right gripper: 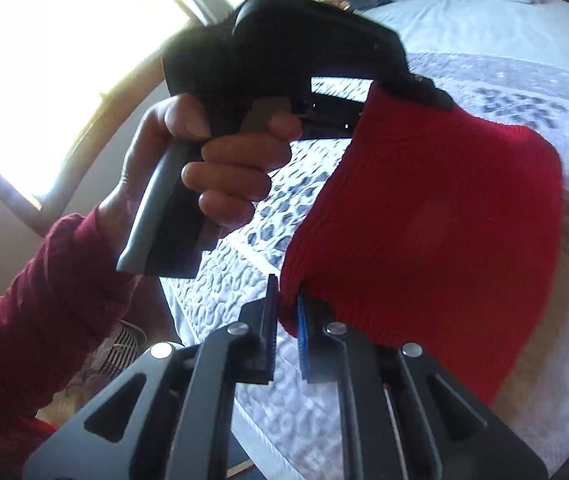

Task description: Fold small clothes

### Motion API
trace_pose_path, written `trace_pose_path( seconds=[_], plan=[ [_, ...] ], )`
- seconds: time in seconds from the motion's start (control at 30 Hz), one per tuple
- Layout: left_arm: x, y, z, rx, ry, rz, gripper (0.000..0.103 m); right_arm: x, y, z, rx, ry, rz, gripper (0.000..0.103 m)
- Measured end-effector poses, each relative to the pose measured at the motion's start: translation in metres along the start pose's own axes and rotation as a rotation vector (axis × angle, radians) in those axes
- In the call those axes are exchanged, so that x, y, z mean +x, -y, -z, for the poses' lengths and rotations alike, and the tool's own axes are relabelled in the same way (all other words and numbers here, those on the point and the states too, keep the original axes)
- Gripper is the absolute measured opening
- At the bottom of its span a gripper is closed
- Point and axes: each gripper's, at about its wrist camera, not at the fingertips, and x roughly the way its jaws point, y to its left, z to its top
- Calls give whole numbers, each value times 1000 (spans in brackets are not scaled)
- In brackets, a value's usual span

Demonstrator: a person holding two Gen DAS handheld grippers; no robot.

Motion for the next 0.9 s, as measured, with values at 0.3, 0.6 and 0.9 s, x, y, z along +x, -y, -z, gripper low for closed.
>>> trace_pose_path(
  seconds=[0.3, 0.6, 0.9],
  plan=[
    [22, -105, 19, -95, -66, -129, 17, 97, 10, 24, 26, -227, 70, 13],
    [-13, -95, 56, -53, -44, -103, 44, 16, 30, 39, 88, -124, 39, 46],
    [-34, -72, 132, 45, -71, -271, 52, -43, 102, 81, 369, -78, 245, 52]
  ],
)
